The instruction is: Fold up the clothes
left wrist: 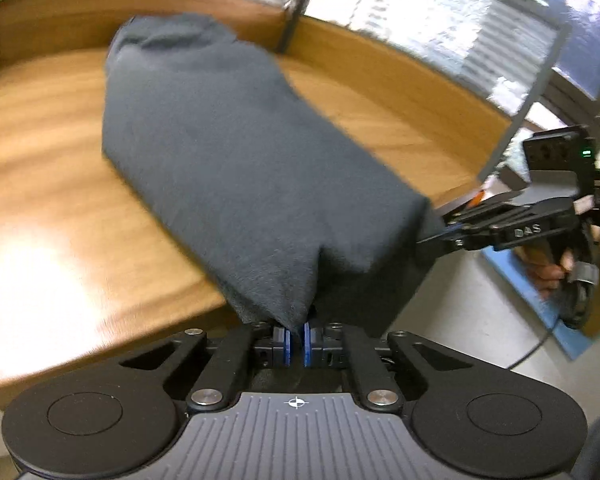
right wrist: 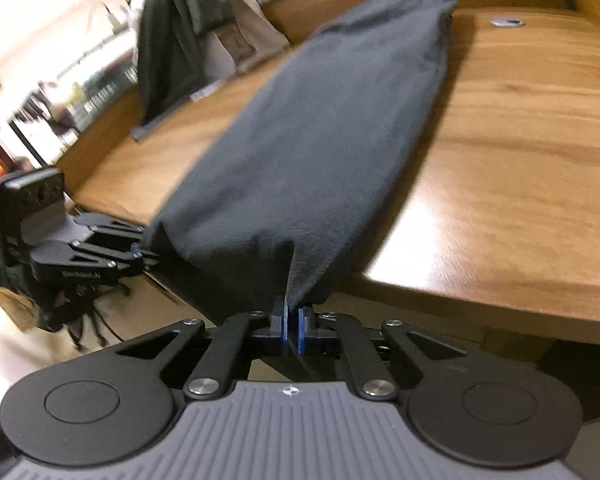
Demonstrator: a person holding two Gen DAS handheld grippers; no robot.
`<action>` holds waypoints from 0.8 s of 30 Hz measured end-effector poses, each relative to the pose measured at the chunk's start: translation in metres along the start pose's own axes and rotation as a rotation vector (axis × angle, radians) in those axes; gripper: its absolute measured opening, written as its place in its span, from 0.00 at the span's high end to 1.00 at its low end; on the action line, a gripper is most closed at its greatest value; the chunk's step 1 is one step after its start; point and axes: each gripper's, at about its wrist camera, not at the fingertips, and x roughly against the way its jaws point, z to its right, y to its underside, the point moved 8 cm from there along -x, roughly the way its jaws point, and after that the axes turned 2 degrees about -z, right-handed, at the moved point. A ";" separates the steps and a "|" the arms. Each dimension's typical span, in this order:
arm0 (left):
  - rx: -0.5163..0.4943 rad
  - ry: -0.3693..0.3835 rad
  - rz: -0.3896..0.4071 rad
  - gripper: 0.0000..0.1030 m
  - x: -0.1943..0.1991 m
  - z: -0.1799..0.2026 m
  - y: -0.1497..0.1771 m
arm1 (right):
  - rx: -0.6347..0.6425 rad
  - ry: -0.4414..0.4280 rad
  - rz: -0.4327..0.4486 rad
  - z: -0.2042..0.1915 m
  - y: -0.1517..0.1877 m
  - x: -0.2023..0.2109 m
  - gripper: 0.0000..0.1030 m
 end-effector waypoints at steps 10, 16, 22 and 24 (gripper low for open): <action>0.081 0.132 0.224 0.93 0.099 0.017 -0.119 | -0.042 -0.164 0.352 -0.040 -0.093 0.100 0.95; 0.041 0.190 0.319 0.93 0.141 0.045 -0.174 | 0.053 -0.232 0.472 -0.064 -0.143 0.157 0.95; 0.127 0.201 0.427 0.93 0.165 0.049 -0.207 | 0.059 -0.234 0.521 -0.069 -0.185 0.191 0.95; 0.151 0.190 0.450 0.93 0.168 0.043 -0.221 | 0.053 -0.230 0.533 -0.067 -0.207 0.194 0.95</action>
